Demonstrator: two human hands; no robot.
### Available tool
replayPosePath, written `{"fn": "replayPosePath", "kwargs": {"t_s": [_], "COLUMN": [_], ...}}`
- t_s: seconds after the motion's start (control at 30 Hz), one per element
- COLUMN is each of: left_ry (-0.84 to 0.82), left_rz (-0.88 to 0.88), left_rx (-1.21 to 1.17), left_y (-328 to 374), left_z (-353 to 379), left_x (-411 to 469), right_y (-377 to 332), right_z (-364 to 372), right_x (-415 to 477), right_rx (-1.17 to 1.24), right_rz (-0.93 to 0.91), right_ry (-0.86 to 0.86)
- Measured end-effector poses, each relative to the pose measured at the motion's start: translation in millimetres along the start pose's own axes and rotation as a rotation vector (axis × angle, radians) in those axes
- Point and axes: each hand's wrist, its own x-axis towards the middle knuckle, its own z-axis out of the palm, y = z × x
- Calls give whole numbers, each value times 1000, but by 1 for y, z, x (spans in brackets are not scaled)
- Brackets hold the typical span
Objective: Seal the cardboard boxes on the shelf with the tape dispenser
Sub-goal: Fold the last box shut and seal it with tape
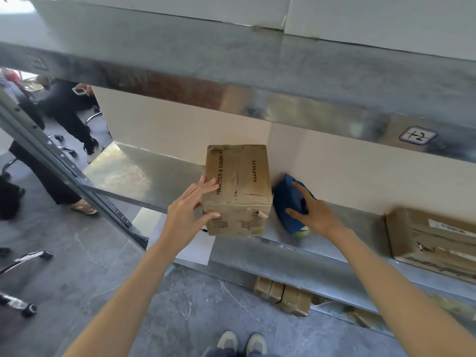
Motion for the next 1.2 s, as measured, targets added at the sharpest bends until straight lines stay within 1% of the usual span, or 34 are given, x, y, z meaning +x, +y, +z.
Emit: {"fn": "replayPosePath", "kwargs": {"t_s": [0.07, 0.13, 0.17, 0.23, 0.33, 0.43, 0.53, 0.6, 0.77, 0.87, 0.93, 1.03, 1.1, 1.2], "left_ry": [-10, -20, -25, -33, -32, -35, -36, -30, -9, -52, -47, 29, 112, 220], "left_rz": [0, 0, 4, 14, -12, -39, -53, -42, 100, 139, 134, 95, 61, 19], "left_rx": [4, 7, 8, 11, -5, -20, -48, -21, 123, 131, 113, 119, 153, 167], "left_y": [0, 1, 1, 2, 5, 5, 0, -4, -9, -13, -13, -5, 3, 10], "left_z": [0, -2, -3, -4, -4, -5, -6, -6, -5, -8, -9, -3, 8, 22], "left_x": [0, 0, 0, 1, 3, 4, 6, 7, 7, 9, 9, 6, 3, 1], "right_y": [0, -4, -11, -31, -66, -94, -103, -100, -95, -94, -92, -94, -102, -114], "right_z": [-10, -20, -26, -35, -40, -33, -20, -16, -10, -11, -13, -11, -3, 12], "right_x": [-4, -10, -13, -21, -31, -35, -30, -27, -25, -23, -23, -25, -26, -26], "right_rx": [-38, -78, -63, 7, 26, 29, 45, 83, 69, 35, 9, -32, -90, -113], "right_rz": [13, -22, -56, -181, -350, -449, -476, -474, -481, -512, -538, -559, -557, -502], "right_ry": [60, 128, 149, 165, 132, 49, 84, 113, 147, 155, 157, 213, 294, 427]}}
